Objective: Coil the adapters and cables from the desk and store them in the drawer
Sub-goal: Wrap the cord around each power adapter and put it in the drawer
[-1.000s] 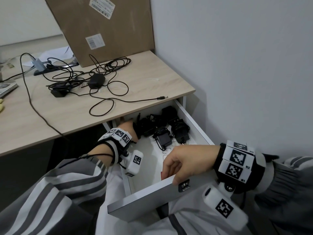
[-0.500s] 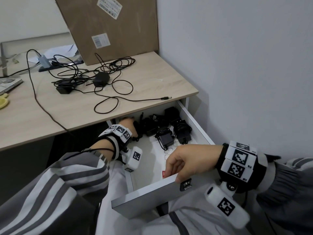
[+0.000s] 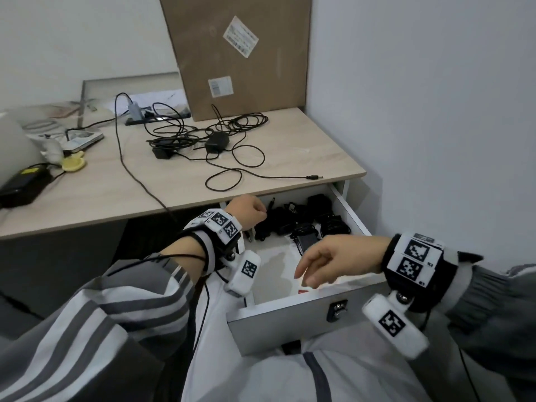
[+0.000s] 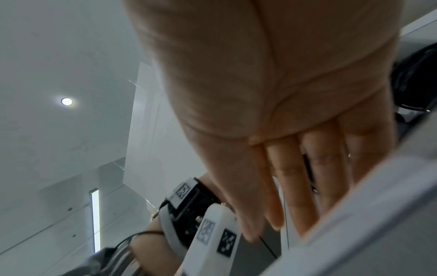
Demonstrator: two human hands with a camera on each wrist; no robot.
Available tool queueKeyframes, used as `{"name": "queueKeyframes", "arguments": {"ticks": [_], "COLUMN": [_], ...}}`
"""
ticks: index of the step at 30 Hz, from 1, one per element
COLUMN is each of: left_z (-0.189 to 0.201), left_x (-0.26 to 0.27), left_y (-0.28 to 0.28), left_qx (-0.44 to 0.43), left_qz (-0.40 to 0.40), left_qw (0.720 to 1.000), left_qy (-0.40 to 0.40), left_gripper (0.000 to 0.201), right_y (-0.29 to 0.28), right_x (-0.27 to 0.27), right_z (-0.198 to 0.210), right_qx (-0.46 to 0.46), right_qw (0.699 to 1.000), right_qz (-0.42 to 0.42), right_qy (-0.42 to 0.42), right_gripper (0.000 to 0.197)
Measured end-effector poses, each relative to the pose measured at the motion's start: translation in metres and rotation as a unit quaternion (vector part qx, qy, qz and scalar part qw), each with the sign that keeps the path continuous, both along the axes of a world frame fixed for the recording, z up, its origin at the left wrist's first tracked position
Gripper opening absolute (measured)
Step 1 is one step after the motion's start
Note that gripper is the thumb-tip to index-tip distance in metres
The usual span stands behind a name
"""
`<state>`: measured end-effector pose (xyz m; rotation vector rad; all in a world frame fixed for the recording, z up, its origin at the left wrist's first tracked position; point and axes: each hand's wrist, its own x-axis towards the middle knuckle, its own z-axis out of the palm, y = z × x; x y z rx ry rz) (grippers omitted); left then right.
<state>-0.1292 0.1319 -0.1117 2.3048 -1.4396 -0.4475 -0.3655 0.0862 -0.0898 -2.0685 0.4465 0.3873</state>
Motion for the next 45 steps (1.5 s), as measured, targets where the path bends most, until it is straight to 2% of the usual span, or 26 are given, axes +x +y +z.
{"name": "queueKeyframes", "arguments": {"ticks": [5,8,12,16,20,29,31,34,35,37,38,40,43,45], "left_z": [0.032,0.041,0.044,0.047,0.056,0.057,0.051,0.046,0.046,0.053,0.057,0.077,0.120,0.145], "left_x": [0.015,0.033,0.063,0.102,0.137,0.194,0.197,0.200,0.202,0.208,0.211,0.207,0.183,0.161], "left_y": [0.008,0.006,0.001,-0.014,-0.045,-0.137,-0.149,-0.159,-0.159,-0.154,-0.151,-0.140,-0.116,-0.098], "left_qx": [-0.109,-0.172,-0.201,-0.194,-0.168,0.027,0.050,0.042,0.038,-0.001,-0.049,-0.166,-0.354,-0.385], "left_qz": [0.016,0.052,0.109,0.159,0.207,0.257,0.244,0.176,0.181,0.242,0.283,0.308,0.266,0.218], "left_qw": [0.993,0.980,0.970,0.966,0.963,0.966,0.968,0.978,0.977,0.969,0.958,0.935,0.879,0.856], "left_qy": [0.036,0.088,0.084,0.058,0.032,0.000,-0.022,-0.103,-0.110,-0.052,-0.008,0.054,0.180,0.268], "left_gripper": [0.017,0.015,0.016,0.018,0.030,0.072,0.064,0.020,0.017,0.032,0.040,0.044,0.033,0.029], "right_y": [-0.019,-0.036,-0.064,-0.089,-0.105,-0.138,-0.141,-0.144,-0.143,-0.142,-0.140,-0.137,-0.127,-0.118], "right_x": [0.028,0.059,0.105,0.145,0.171,0.169,0.163,0.156,0.154,0.151,0.150,0.149,0.150,0.151], "right_z": [0.042,0.055,0.061,0.070,0.074,0.070,0.069,0.066,0.065,0.065,0.065,0.067,0.075,0.081], "right_qx": [-0.041,-0.074,-0.107,-0.139,-0.116,-0.053,-0.047,-0.044,-0.043,-0.038,-0.035,-0.033,-0.031,-0.036], "right_qw": [0.988,0.973,0.963,0.961,0.948,0.937,0.937,0.939,0.941,0.944,0.944,0.935,0.895,0.864], "right_qz": [-0.108,-0.164,-0.194,-0.192,-0.231,-0.265,-0.266,-0.260,-0.255,-0.244,-0.243,-0.250,-0.299,-0.329], "right_qy": [-0.100,-0.144,-0.154,-0.141,-0.186,-0.223,-0.223,-0.221,-0.220,-0.218,-0.222,-0.249,-0.331,-0.380], "right_gripper": [0.017,0.014,0.010,0.019,0.020,0.013,0.012,0.012,0.013,0.015,0.015,0.016,0.019,0.021]}}
